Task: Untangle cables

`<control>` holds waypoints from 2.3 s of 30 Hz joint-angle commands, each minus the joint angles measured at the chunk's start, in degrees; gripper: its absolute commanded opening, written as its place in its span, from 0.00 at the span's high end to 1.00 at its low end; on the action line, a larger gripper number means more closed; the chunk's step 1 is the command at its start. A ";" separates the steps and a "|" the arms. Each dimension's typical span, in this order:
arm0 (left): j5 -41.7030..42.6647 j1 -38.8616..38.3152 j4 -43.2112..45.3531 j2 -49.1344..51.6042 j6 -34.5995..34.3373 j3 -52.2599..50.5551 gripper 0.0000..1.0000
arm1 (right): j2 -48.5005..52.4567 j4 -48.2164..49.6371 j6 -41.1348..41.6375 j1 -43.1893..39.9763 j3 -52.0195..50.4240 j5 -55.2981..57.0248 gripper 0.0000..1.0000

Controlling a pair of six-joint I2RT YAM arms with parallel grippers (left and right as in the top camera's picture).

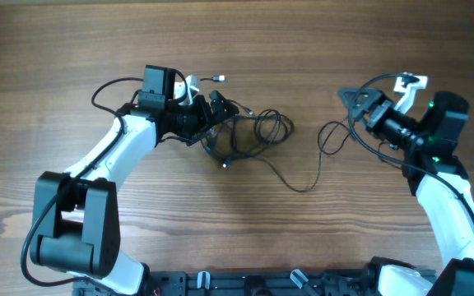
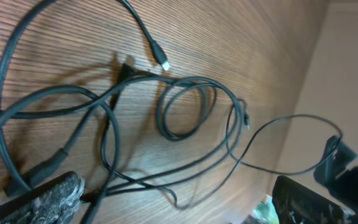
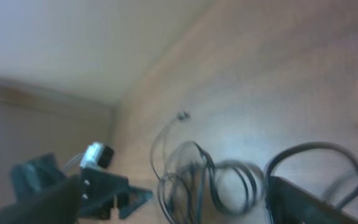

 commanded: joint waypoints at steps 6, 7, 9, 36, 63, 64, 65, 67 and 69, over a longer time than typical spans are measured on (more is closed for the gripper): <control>-6.12 -0.61 -0.09 0.44 1.33 0.35 0.00 | 0.22 -32.04 -3.78 9.55 8.87 33.53 0.01; -6.82 -0.63 -0.09 0.44 1.31 0.35 0.00 | 0.22 -35.93 -4.15 11.06 10.36 38.10 0.01; -8.26 -0.61 -0.04 0.44 1.33 0.35 0.00 | 0.22 -42.36 -5.33 13.81 14.05 44.87 0.00; -9.73 -0.61 -0.09 0.44 1.33 0.35 0.00 | 11.93 -66.51 2.71 29.31 24.17 51.60 0.00; -9.73 -0.61 -0.09 0.44 1.33 0.35 0.00 | 21.09 -32.26 16.61 30.75 1.88 54.12 0.49; -9.73 -0.61 -0.09 0.44 1.33 0.35 0.00 | 21.09 -32.04 15.69 30.75 1.88 54.40 0.55; -9.73 -0.61 -0.07 0.44 1.33 0.35 0.00 | 21.09 -31.50 14.36 30.75 1.88 54.90 0.76; -9.73 -0.61 -0.07 0.44 1.33 0.35 0.00 | 21.09 -30.45 12.26 30.75 1.88 55.06 0.96; -9.73 -0.61 -0.09 0.44 1.33 0.35 0.00 | 20.96 -29.68 11.19 30.75 1.92 55.04 0.96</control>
